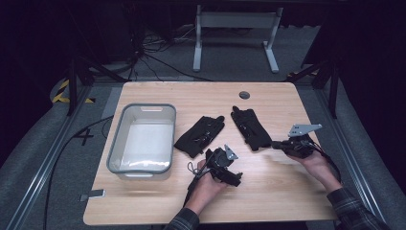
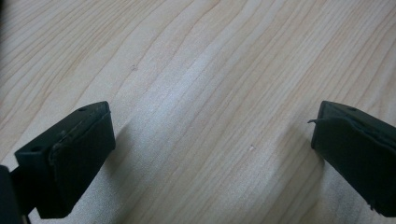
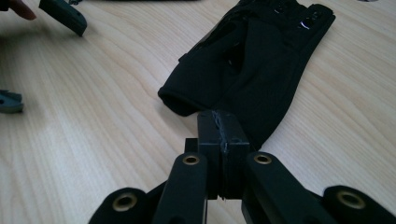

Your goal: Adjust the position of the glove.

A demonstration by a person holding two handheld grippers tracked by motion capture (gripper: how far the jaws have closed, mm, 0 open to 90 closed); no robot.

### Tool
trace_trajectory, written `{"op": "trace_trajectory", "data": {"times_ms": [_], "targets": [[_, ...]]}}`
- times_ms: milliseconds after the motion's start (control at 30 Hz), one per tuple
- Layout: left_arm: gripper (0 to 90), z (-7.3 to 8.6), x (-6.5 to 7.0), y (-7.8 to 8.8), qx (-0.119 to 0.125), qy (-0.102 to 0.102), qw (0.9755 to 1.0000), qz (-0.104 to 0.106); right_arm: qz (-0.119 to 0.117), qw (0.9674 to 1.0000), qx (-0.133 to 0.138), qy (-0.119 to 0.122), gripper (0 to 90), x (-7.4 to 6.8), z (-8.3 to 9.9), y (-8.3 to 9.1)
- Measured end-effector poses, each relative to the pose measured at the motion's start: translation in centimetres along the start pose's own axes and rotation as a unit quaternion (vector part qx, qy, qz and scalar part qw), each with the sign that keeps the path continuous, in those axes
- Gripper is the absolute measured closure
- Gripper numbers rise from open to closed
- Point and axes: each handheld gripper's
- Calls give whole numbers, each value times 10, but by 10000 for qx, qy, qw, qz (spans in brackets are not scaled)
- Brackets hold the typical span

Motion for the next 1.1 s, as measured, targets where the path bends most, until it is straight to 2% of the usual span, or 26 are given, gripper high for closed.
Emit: {"op": "trace_trajectory", "data": {"times_ms": [367,633,1100], "targets": [[0,0,0,0,0,-4,10000,-3,49,10000,-30,-17,898,8,-19,-25],[0,0,0,0,-18,7,10000,-4,130,9993,-349,-21,899,15,-16,-44],[2,1,0,1,-19,21,10000,-8,82,9989,-463,-26,900,14,-5,-38]]}}
Point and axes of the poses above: each handheld gripper's, and its own axes: y roughly backward along the jaws, z roughly out of its underside, x roughly to its right, and after that the axes turned 10 degrees about -y, right-handed
